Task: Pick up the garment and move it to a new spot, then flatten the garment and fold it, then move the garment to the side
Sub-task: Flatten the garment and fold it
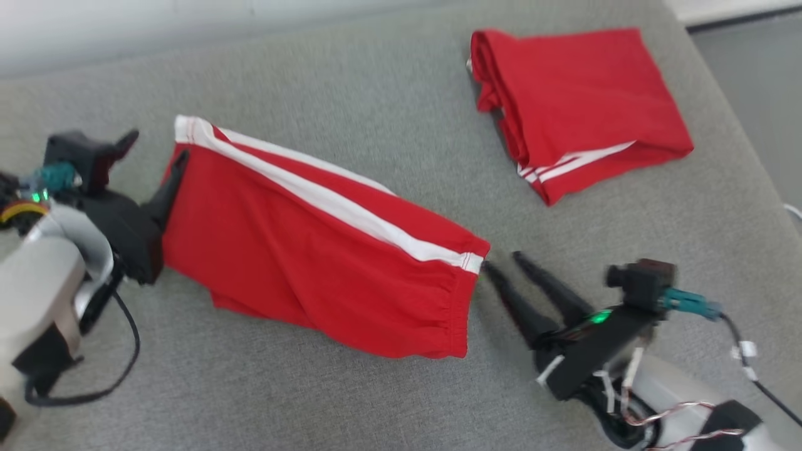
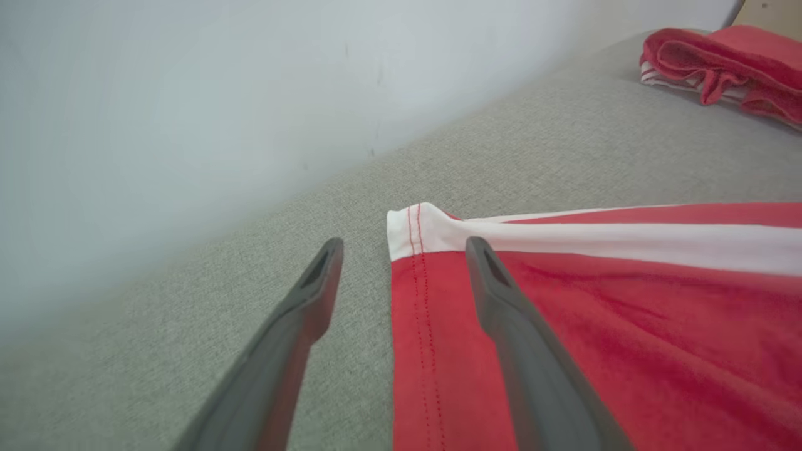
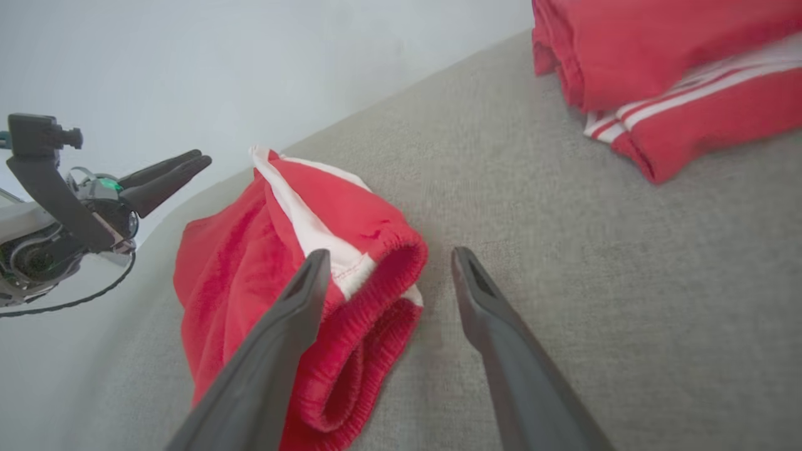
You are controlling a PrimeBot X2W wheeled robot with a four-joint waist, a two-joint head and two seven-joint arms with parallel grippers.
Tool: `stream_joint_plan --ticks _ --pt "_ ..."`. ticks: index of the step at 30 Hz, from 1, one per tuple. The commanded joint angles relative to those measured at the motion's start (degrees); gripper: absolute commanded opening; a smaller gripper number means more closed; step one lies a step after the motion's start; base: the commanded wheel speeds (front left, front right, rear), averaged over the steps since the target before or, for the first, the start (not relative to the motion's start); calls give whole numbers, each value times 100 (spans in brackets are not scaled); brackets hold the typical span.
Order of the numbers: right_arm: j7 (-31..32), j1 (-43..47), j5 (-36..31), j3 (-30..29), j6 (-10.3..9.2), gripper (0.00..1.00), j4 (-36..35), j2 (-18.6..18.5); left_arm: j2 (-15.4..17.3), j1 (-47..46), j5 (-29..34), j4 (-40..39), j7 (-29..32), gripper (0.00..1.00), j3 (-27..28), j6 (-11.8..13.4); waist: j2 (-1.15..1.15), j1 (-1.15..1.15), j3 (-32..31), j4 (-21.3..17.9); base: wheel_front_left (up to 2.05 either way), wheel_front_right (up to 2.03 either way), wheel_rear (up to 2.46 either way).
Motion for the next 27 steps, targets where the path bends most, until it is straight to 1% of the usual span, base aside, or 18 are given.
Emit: stream_joint_plan --ticks 1,2,3,5,6,8,10,12,14,15,16,17,18,21,23,25,27 --pt "-4 198 -149 -201 -12 100 -22 -68 -70 235 -83 -1 -80 100 115 17 -1 0 -453 98 0 0 0" --pt "-4 198 -149 -201 -12 100 -22 -68 -70 235 -83 -1 -80 100 115 17 -1 0 -453 98 0 0 0" --pt "-4 294 -278 -324 -12 100 -37 -82 -77 358 -67 12 -96 100 202 27 -1 0 -554 113 0 0 0" --pt "-5 424 -691 -663 -12 100 -111 -105 -89 491 103 -224 -106 100 627 152 -1 0 -700 147 0 0 0" --pt "-4 544 -917 -819 -12 100 -156 -79 -72 660 253 -386 -107 100 855 277 -1 0 -777 163 0 0 0" --pt "-4 779 -1461 -1231 -12 100 -253 -4 -9 1030 601 -881 -108 100 1533 607 -1 0 -877 185 0 0 0" --pt "-4 1068 -1913 -1660 -12 100 -352 134 -39 1555 1060 -1419 -99 100 2158 906 -1 0 -971 245 0 0 0" --pt "-4 1332 -2349 -2073 -12 100 -512 288 -131 2097 1468 -1911 -99 100 2679 1091 -1 0 -1040 309 0 0 0" --pt "-6 1598 -2805 -2518 -12 100 -747 442 -237 2570 1819 -2283 -99 100 3149 1212 -1 0 -1099 383 0 0 0" --pt "-2 1950 -3387 -2999 -12 100 -1096 622 -413 3037 2091 -2524 -100 100 3488 1203 -1 0 -1135 462 0 0 0" --pt "-4 2148 -3702 -3219 -12 100 -1262 707 -503 3206 2232 -2608 -100 100 3601 1158 -1 0 -1155 509 0 0 0" --pt "-4 2493 -4230 -3678 -12 100 -1585 945 -681 3501 2404 -2646 -100 100 3817 1044 -1 0 -1186 577 0 0 0" --pt "-5 2663 -4426 -3915 -12 100 -1758 1116 -737 3599 2515 -2614 -101 100 3896 989 -1 0 -1201 602 0 0 0" --pt "-4 3179 -4859 -4443 -12 100 -2105 1569 -949 3788 2740 -2499 -100 100 4104 809 -1 0 -1232 638 0 0 0" --pt "-4 3441 -5061 -4659 -12 100 -2243 1832 -1061 3878 2866 -2379 -100 100 4237 702 -1 0 -1236 627 0 0 0" --pt "-4 3590 -5213 -4786 -12 100 -2347 2056 -1137 3913 2974 -2251 -101 100 4364 595 -1 0 -1222 584 0 0 0" --pt "-4 3660 -5278 -4810 -12 100 -2369 2190 -1208 3945 3075 -2091 -101 100 4463 492 -1 0 -1202 527 0 0 0"
